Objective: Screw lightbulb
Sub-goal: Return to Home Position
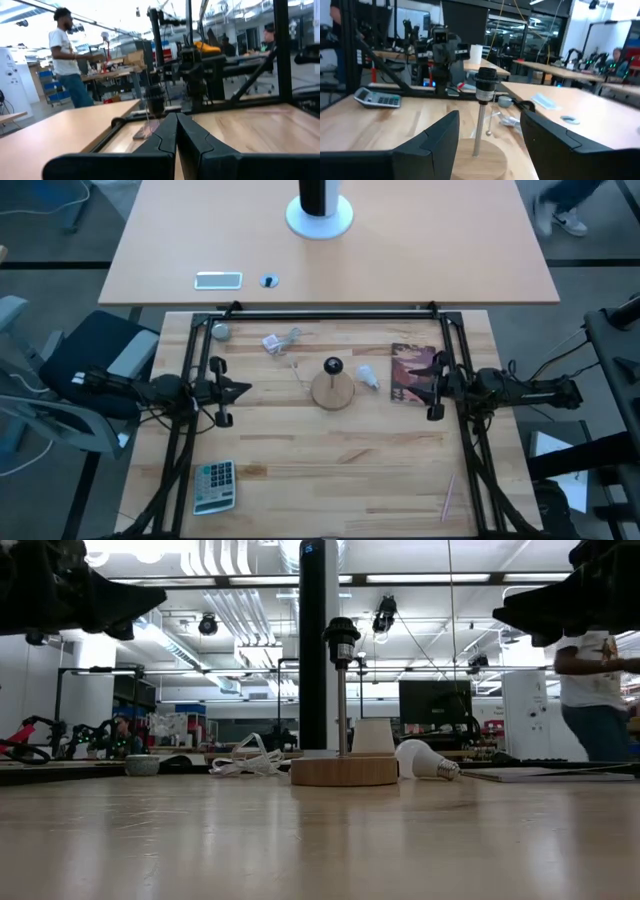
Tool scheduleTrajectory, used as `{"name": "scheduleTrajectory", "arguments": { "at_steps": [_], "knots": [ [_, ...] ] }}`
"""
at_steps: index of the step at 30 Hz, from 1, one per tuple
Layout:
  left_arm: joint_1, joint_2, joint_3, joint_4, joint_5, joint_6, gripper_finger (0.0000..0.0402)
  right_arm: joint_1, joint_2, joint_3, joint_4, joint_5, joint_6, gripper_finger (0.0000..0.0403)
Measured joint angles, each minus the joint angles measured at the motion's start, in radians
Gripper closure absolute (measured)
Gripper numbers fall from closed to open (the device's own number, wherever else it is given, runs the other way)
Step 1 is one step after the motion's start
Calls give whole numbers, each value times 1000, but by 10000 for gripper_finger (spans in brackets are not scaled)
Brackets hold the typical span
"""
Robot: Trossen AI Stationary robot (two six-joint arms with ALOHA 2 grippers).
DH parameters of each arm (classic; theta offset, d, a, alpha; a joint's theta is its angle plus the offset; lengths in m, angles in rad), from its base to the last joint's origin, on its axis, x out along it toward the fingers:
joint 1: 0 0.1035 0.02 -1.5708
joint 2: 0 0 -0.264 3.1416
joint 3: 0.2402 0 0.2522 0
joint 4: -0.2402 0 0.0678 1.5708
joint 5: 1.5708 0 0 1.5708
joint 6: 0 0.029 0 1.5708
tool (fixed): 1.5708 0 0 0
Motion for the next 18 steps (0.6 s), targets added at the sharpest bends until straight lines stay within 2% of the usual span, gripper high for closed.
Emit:
{"name": "scheduleTrajectory", "arguments": {
  "at_steps": [4, 18],
  "knots": [
    [0, 47, 0, 2, 0, 0, 401, 0, 10, 0, 1, 0, 53, 197],
    [0, 211, 0, 1, 0, 0, 401, 0, 13, 0, 2, 0, 46, 197]
  ]
}}
